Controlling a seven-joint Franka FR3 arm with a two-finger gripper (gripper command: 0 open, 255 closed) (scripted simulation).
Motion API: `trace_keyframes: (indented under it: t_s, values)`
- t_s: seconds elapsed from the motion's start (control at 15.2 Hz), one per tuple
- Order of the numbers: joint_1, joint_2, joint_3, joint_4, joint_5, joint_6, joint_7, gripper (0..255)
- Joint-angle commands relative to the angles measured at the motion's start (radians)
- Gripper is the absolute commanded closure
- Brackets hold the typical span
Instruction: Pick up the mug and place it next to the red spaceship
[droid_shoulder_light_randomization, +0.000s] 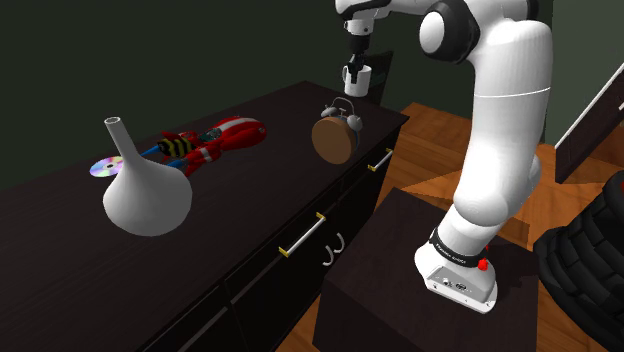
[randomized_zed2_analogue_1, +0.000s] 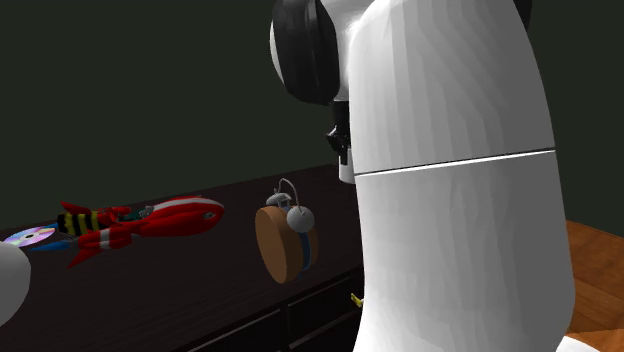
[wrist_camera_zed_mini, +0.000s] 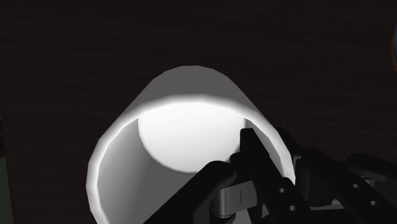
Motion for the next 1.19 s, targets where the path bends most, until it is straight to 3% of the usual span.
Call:
trace_keyframes:
  t_s: [0.0, 0.86, 0.92, 1.12]
  values:
    - [-0.002, -0.002, -0.001, 0.028, -0.001, -0.029, 0.000, 255]
    - [-0.032, 0.035, -0.003, 0.260, 0.012, -0.225, -0.005, 255]
    - [-0.032, 0.035, -0.003, 0.261, 0.012, -0.225, -0.005, 255]
    - [0.044, -0.063, 0.005, 0.122, -0.026, -0.181, 0.060, 255]
